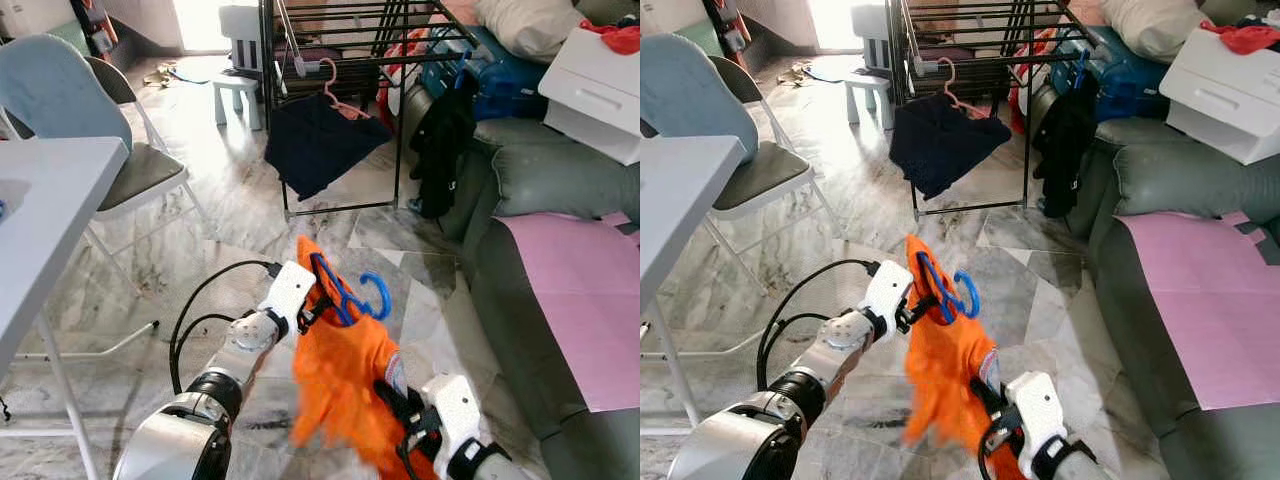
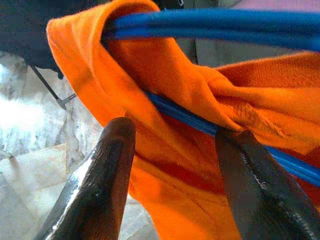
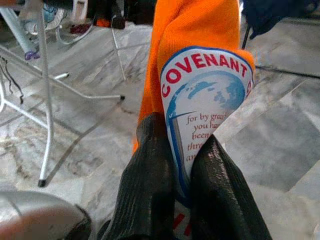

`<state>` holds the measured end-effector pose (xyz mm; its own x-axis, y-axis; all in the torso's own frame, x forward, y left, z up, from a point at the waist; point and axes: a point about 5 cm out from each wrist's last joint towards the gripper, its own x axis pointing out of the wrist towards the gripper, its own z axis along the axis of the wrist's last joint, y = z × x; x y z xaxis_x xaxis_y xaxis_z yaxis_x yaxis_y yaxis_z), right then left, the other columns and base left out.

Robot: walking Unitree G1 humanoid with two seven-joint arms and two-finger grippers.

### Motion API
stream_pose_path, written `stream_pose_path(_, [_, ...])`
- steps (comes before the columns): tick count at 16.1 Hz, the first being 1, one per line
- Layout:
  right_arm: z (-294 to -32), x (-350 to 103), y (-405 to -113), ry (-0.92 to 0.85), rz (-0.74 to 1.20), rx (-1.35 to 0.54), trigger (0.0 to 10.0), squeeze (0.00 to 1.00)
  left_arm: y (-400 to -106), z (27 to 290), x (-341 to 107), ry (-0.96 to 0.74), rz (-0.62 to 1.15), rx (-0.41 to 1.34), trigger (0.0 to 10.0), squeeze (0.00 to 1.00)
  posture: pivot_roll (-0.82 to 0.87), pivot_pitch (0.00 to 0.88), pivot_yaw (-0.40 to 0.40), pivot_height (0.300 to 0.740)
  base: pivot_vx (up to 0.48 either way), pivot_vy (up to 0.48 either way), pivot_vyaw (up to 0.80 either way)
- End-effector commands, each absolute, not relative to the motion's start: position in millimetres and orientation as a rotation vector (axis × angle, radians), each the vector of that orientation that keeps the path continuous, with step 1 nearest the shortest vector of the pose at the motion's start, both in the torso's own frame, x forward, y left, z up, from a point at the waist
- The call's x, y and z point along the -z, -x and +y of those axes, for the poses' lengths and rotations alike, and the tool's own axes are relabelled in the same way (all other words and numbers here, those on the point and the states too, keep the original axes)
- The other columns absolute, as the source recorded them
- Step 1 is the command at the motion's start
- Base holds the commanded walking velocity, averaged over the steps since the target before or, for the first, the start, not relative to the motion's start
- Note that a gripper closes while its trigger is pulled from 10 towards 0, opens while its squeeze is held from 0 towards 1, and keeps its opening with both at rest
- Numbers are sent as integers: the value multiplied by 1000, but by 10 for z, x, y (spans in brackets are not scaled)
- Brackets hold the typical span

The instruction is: Hang hanger

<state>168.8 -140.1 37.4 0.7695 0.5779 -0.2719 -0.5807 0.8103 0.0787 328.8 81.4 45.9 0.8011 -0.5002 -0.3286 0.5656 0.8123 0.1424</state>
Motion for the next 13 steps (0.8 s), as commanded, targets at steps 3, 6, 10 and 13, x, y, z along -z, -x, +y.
stream_pose_path(3, [-1393, -402, -1635, 1, 318, -689, 10000, 0, -3346, 928, -501, -264, 269, 500, 10000, 0, -13, 0, -2, 740, 0, 0, 0])
stream_pose_path(6, [-1449, -461, -1637, -13, 340, -700, 10000, 0, -3344, 1006, -471, -298, 287, 472, 10000, 0, -11, 0, -4, 740, 0, 0, 0])
stream_pose_path(10, [-1520, -469, -1597, -17, 364, -721, 10000, 0, -3349, 1047, -469, -313, 289, 464, 8588, 0, -13, 0, -3, 740, 0, 0, 0])
stream_pose_path(13, [-1589, -481, -1567, -11, 376, -709, 10000, 0, -3335, 1048, -452, -311, 300, 484, 0, 0, -19, 0, 3, 740, 0, 0, 0])
